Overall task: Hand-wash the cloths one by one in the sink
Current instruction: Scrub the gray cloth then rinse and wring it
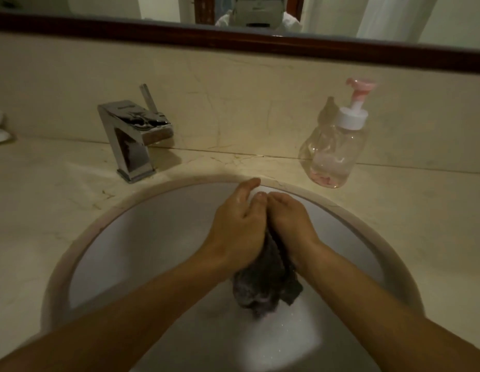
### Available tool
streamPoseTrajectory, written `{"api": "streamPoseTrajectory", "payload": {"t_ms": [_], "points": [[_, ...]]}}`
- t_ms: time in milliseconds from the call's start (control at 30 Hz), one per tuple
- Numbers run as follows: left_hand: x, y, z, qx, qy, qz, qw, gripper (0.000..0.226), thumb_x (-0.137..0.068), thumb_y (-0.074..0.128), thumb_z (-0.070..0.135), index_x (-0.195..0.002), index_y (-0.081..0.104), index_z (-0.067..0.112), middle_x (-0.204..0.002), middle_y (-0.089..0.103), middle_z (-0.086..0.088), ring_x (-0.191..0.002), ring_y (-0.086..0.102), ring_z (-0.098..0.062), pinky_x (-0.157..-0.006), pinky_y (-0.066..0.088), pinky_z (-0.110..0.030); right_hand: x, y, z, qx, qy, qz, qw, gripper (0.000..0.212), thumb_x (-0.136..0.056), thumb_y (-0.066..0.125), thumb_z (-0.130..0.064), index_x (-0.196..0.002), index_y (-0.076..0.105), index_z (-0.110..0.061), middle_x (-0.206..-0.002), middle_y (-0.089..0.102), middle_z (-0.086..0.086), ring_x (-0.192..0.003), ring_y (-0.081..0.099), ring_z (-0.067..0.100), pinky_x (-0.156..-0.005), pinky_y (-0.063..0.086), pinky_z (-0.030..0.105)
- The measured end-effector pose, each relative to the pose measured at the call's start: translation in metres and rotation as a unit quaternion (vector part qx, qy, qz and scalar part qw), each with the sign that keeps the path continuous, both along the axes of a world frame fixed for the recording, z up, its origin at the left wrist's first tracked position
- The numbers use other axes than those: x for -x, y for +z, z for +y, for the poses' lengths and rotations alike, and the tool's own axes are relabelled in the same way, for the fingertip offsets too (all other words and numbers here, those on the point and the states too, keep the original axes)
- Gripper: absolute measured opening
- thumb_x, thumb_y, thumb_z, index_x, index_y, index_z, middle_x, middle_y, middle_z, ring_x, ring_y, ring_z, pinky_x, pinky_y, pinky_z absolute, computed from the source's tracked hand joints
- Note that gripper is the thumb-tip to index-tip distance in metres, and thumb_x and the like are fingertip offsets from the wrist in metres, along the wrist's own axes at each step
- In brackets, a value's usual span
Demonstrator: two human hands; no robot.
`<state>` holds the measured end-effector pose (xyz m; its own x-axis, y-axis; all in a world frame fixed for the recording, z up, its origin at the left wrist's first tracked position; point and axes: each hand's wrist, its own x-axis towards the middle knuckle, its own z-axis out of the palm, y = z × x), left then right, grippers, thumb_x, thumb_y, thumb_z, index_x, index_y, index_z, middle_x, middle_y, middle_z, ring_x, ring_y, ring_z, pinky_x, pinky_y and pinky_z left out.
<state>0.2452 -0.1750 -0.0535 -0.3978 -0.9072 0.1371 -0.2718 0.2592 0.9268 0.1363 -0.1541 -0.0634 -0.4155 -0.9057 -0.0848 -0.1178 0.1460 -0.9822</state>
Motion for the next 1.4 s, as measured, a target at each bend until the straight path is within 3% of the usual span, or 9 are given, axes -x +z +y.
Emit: {"api": "streamPoseTrajectory", "payload": {"t_ms": [200,333,467,633,767,1000,1167,1300,1400], "points": [[-0.017,-0.003,-0.027,-0.061,0.075,-0.016,0.995,0.045,-0.107,0.039,0.036,-0.152,0.036,0.034,-0.160,0.034,0.004,-0.144,0.035,-0.016,-0.105,0.029,-0.025,-0.032,-0.014,0.011,0.035,0.049,0.007,0.998,0.016,-0.105,0.049,-0.047,-0.109,0.063,-0.041,-0.094,0.068,-0.020,-0.087,0.066,-0.003,-0.066,0.048,0.005],[-0.009,0.003,-0.009,-0.028,0.028,-0.005,0.999,0.044,-0.108,0.037,0.036,-0.152,0.038,0.034,-0.155,0.038,0.012,-0.139,0.035,-0.005,-0.113,0.027,-0.023,-0.012,-0.006,-0.001,0.012,0.001,-0.014,1.000,0.025,-0.104,0.055,-0.035,-0.117,0.072,-0.022,-0.103,0.076,-0.002,-0.098,0.073,0.015,-0.082,0.061,0.028],[0.001,-0.001,-0.004,-0.033,-0.001,-0.019,0.999,0.045,-0.108,0.036,0.038,-0.152,0.036,0.036,-0.155,0.039,0.011,-0.139,0.036,-0.006,-0.106,0.027,-0.019,0.003,-0.006,-0.001,0.013,-0.005,0.014,1.000,0.021,-0.106,0.053,-0.033,-0.112,0.070,-0.023,-0.101,0.073,-0.006,-0.084,0.069,-0.004,-0.065,0.050,0.009],[-0.018,-0.003,-0.026,-0.066,0.061,-0.024,0.996,0.046,-0.108,0.038,0.034,-0.154,0.035,0.032,-0.160,0.034,0.004,-0.144,0.034,-0.016,-0.114,0.030,-0.032,-0.031,-0.012,0.008,0.021,0.042,0.006,0.999,0.023,-0.105,0.051,-0.046,-0.122,0.064,-0.039,-0.109,0.070,-0.016,-0.096,0.066,-0.002,-0.076,0.051,0.007],[-0.005,0.004,-0.003,-0.032,0.017,0.004,0.999,0.042,-0.108,0.036,0.039,-0.149,0.039,0.037,-0.147,0.045,0.015,-0.133,0.041,-0.003,-0.105,0.033,-0.020,-0.008,-0.006,-0.007,0.007,-0.007,0.009,1.000,0.040,-0.097,0.057,-0.048,-0.124,0.069,-0.021,-0.114,0.074,0.001,-0.105,0.071,0.019,-0.090,0.060,0.035],[-0.015,-0.004,-0.025,-0.067,0.059,-0.018,0.996,0.046,-0.107,0.040,0.033,-0.153,0.035,0.033,-0.159,0.035,0.006,-0.143,0.036,-0.015,-0.108,0.030,-0.025,-0.027,-0.014,0.002,-0.011,0.023,0.016,1.000,0.024,-0.104,0.052,-0.046,-0.117,0.068,-0.034,-0.108,0.072,-0.015,-0.094,0.067,-0.001,-0.074,0.051,0.005],[-0.005,0.002,-0.006,-0.035,0.037,-0.006,0.999,0.041,-0.108,0.035,0.035,-0.149,0.039,0.036,-0.147,0.044,0.014,-0.132,0.040,-0.002,-0.103,0.031,-0.014,-0.011,-0.007,-0.005,-0.016,-0.024,0.031,0.999,0.028,-0.105,0.053,-0.040,-0.115,0.073,-0.023,-0.106,0.075,-0.004,-0.100,0.071,0.014,-0.086,0.059,0.029],[-0.001,-0.001,-0.004,-0.055,0.006,-0.012,0.998,0.043,-0.108,0.036,0.037,-0.151,0.036,0.037,-0.149,0.041,0.016,-0.135,0.039,-0.002,-0.104,0.028,-0.016,-0.007,-0.003,-0.001,-0.029,-0.029,0.048,0.998,0.026,-0.107,0.049,-0.040,-0.118,0.069,-0.027,-0.108,0.071,-0.007,-0.096,0.067,0.005,-0.074,0.050,0.011],[-0.013,-0.003,-0.023,-0.072,0.041,-0.032,0.996,0.048,-0.107,0.037,0.038,-0.155,0.031,0.034,-0.160,0.033,0.007,-0.144,0.034,-0.013,-0.103,0.028,-0.021,-0.029,-0.002,0.006,-0.028,-0.004,0.034,0.999,0.021,-0.104,0.051,-0.047,-0.108,0.069,-0.037,-0.103,0.073,-0.015,-0.093,0.068,0.000,-0.082,0.054,0.014]]}}
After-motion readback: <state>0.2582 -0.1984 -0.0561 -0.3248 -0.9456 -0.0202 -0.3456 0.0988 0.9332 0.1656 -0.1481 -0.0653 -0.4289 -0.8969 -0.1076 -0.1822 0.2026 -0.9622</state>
